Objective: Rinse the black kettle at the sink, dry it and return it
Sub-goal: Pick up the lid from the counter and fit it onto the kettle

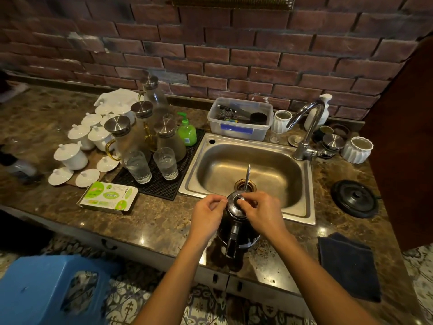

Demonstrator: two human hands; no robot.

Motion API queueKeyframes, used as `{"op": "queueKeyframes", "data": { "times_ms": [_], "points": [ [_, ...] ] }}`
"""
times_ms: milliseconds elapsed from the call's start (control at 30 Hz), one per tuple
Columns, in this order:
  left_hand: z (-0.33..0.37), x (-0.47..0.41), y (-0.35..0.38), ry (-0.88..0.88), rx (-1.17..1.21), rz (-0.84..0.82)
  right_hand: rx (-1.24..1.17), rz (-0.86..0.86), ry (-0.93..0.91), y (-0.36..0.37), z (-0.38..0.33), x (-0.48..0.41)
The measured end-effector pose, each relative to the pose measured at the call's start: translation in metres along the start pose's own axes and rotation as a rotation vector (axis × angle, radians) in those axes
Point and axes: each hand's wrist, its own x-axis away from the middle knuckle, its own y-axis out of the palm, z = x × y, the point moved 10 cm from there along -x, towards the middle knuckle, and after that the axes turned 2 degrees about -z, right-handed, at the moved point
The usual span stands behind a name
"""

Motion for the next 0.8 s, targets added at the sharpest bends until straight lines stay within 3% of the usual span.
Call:
{"op": "queueKeyframes", "data": {
  "times_ms": [400, 633, 800],
  "points": [
    [0.006, -0.001, 0.003, 0.091, -0.293, -0.034, 0.017, 0.003, 0.005, 0.005, 0.005, 0.001],
    [0.029, 0.015, 0.032, 0.391, -0.742, -0.194, 0.057, -0.023, -0.056, 0.005, 0.000, 0.003],
    [0.016, 0.016, 0.040, 0.316, -0.885, -0.190, 0.066, -0.021, -0.049, 0.011, 0.006, 0.001]
  ]
}}
